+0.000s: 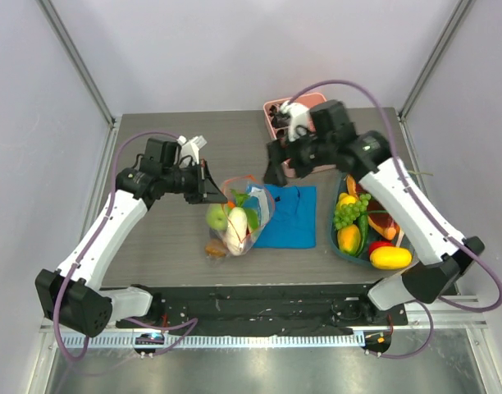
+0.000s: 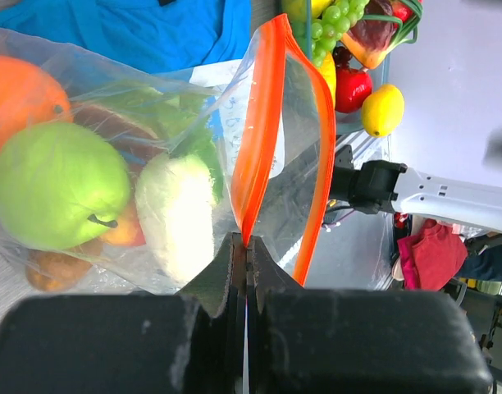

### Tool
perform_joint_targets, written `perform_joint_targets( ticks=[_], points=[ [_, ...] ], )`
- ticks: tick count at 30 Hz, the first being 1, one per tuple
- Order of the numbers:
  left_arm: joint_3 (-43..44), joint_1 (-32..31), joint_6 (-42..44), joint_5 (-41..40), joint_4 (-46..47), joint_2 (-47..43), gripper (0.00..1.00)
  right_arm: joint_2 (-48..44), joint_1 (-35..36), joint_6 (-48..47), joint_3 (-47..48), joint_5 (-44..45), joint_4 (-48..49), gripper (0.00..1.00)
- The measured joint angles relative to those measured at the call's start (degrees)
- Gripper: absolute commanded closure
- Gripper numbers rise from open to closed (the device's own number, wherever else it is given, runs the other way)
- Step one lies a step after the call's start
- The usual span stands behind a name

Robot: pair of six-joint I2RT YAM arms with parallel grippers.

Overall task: Place the food in the zip-top bag and seal the zipper
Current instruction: Place the fake vegetable in the zipper food storage bag.

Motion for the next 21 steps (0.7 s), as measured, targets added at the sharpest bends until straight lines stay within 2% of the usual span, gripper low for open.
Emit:
perform_joint_targets(
  ticks=[5,10,14,21],
  points=[
    [-0.7,0.0,0.1,0.4,0.5,-0.1,1.0,-3.0,-14.5,-12.5,-1.8,1.2,-11.5,0.0],
    [-0.9,0.0,1.4,0.4,0.7,-0.4,1.0,-3.6,-23.6,-26.8,-7.7,5.0,-20.7,0.0],
    [-1.7,0.0,2.2,0.5,0.9,-1.4,1.0,-5.4,-26.6,-35.7,-11.7,12.2,-22.4,0.0],
    [-2.6,0.0,3.3,1.0,1.2,-2.2,0.99,-20.7,-26.8,-56.1,-25.0,22.4,-24.7,0.01]
  ],
)
